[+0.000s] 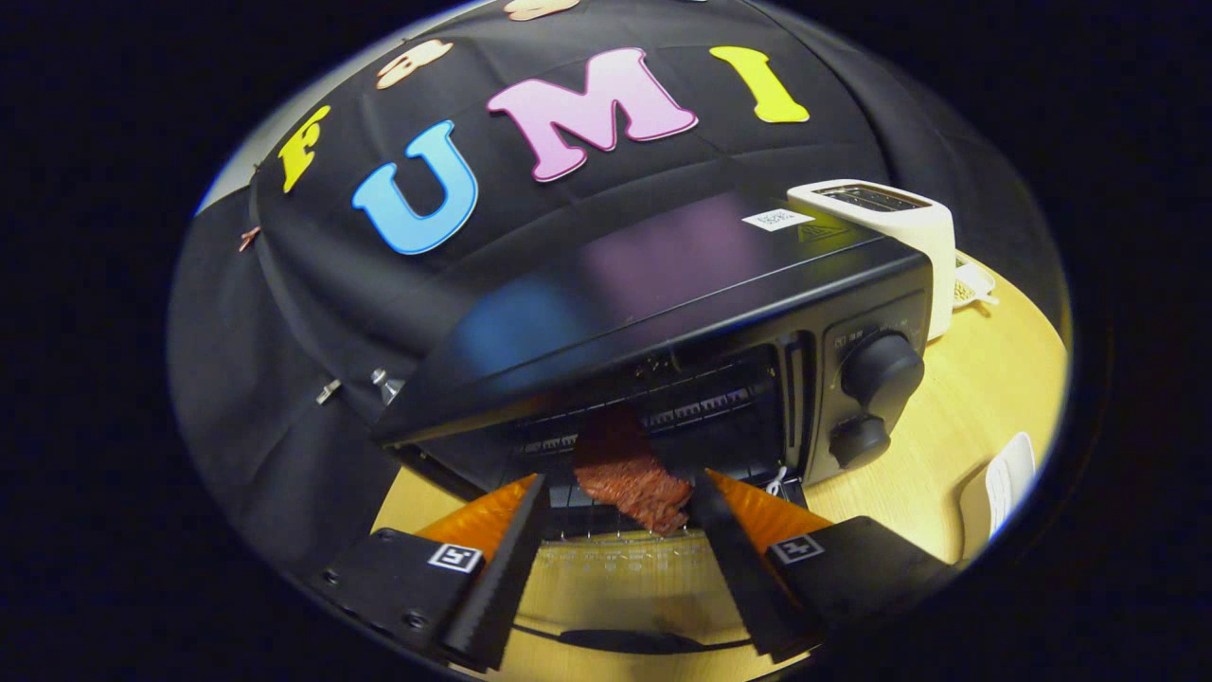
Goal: Open the toaster oven, put the food inside, and close the toaster oven door.
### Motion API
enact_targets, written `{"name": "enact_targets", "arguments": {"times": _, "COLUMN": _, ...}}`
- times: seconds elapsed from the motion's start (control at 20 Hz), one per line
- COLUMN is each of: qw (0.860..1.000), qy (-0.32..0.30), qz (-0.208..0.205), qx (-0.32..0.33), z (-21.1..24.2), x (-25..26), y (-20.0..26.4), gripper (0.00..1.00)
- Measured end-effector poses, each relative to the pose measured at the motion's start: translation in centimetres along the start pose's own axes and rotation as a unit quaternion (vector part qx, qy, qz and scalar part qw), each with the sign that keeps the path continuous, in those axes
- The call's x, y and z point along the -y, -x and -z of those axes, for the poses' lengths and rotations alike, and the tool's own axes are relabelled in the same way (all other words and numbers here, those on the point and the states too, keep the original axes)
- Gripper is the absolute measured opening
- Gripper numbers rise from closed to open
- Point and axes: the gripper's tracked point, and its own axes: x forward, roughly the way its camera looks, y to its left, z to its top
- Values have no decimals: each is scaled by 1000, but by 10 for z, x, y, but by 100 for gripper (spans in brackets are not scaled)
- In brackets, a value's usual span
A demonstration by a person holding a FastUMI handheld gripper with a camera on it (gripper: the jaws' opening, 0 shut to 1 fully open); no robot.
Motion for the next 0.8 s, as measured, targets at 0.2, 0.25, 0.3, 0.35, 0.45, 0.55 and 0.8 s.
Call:
{"name": "enact_targets", "arguments": {"times": 0.2, "qw": 999, "qy": 45, "qz": 18, "qx": -18, "z": 16, "x": 0, "y": 30, "gripper": 98}}
{"name": "enact_targets", "arguments": {"times": 0.25, "qw": 998, "qy": 54, "qz": 26, "qx": -22, "z": 20, "x": 0, "y": 39, "gripper": 98}}
{"name": "enact_targets", "arguments": {"times": 0.3, "qw": 997, "qy": 63, "qz": 33, "qx": -27, "z": 25, "x": 1, "y": 47, "gripper": 98}}
{"name": "enact_targets", "arguments": {"times": 0.35, "qw": 996, "qy": 71, "qz": 40, "qx": -35, "z": 32, "x": 2, "y": 55, "gripper": 99}}
{"name": "enact_targets", "arguments": {"times": 0.45, "qw": 994, "qy": 80, "qz": 54, "qx": -47, "z": 44, "x": 4, "y": 69, "gripper": 98}}
{"name": "enact_targets", "arguments": {"times": 0.55, "qw": 993, "qy": 79, "qz": 63, "qx": -61, "z": 58, "x": 4, "y": 82, "gripper": 98}}
{"name": "enact_targets", "arguments": {"times": 0.8, "qw": 988, "qy": 98, "qz": 62, "qx": -106, "z": 106, "x": -11, "y": 102, "gripper": 98}}
